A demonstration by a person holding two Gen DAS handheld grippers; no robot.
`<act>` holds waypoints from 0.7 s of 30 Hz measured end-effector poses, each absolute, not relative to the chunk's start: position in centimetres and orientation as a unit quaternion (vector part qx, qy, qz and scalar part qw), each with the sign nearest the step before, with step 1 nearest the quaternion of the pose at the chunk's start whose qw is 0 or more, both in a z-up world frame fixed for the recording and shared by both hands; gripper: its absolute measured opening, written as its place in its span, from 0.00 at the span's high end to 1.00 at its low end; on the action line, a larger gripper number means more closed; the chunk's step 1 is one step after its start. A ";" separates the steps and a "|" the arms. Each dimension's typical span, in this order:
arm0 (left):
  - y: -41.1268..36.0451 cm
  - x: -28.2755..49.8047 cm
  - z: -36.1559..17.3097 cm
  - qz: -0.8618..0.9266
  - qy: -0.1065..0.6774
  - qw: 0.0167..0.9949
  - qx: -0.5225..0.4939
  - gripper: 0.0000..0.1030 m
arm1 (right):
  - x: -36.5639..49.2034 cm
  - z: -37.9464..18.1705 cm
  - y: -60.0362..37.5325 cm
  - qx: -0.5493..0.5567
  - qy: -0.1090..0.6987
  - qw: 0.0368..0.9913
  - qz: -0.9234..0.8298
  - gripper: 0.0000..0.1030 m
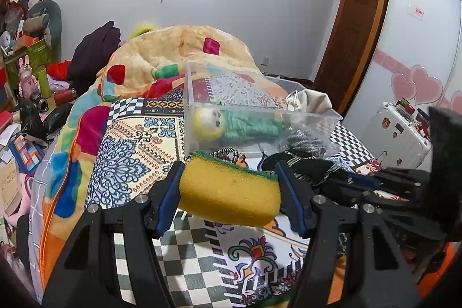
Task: Organize soft objects
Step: 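Grasp the yellow-green sponge with the left tool while the right tool grasps the black knit hat, then place the sponge into the box with the left tool while the right tool drops the hat in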
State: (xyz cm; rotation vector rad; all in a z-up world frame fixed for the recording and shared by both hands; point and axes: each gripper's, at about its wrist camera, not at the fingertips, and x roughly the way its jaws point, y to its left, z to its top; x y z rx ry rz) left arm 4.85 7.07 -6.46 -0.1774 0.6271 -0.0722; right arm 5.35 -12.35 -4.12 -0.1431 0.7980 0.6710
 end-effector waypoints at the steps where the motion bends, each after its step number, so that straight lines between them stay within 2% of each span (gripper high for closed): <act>1: 7.0 5.0 -6.2 -0.036 0.306 0.948 -0.085 0.39 | 5.0 -3.4 -12.6 -0.069 0.370 0.869 0.320 0.85; 11: 6.6 6.3 -2.5 -0.041 0.255 0.963 -0.072 0.39 | 4.5 2.5 -13.7 -0.042 0.278 0.908 0.311 0.85; 21: 6.6 10.6 -0.3 -0.037 0.233 0.970 -0.054 0.39 | 9.1 4.7 -12.0 -0.020 0.242 0.926 0.288 0.85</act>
